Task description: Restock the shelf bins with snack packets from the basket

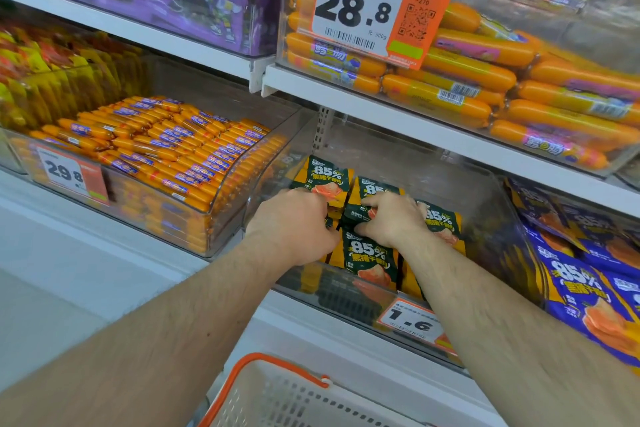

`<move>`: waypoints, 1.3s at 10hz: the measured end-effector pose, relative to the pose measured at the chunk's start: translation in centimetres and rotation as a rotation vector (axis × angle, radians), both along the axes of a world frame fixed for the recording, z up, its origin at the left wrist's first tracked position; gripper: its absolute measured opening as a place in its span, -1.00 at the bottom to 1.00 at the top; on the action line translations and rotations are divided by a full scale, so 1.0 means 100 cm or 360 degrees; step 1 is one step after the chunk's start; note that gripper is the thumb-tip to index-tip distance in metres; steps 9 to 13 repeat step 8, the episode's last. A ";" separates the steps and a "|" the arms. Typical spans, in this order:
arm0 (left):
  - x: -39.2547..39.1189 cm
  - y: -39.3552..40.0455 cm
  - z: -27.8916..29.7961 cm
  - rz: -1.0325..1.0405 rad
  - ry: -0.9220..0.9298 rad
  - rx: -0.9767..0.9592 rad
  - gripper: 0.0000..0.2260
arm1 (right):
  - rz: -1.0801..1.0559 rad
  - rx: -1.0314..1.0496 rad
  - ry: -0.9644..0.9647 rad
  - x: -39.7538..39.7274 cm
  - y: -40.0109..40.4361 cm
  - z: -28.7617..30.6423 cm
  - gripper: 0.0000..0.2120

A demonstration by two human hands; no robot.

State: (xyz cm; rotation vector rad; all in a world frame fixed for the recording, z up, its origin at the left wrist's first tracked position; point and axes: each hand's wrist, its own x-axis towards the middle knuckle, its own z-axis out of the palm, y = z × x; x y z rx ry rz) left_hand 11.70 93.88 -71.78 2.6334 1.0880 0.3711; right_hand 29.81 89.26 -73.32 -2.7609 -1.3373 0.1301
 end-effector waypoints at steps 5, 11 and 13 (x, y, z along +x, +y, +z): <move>-0.021 -0.023 0.047 -0.0161 0.0053 0.0185 -0.76 | 0.0250 0.0055 0.0182 -0.045 -0.042 0.074 -0.66; -0.057 -0.053 0.101 -0.0289 0.0898 -0.0118 -0.64 | 0.0543 -0.0354 0.0176 -0.105 -0.088 0.124 -0.73; -0.057 -0.053 0.101 -0.0289 0.0898 -0.0118 -0.64 | 0.0543 -0.0354 0.0176 -0.105 -0.088 0.124 -0.73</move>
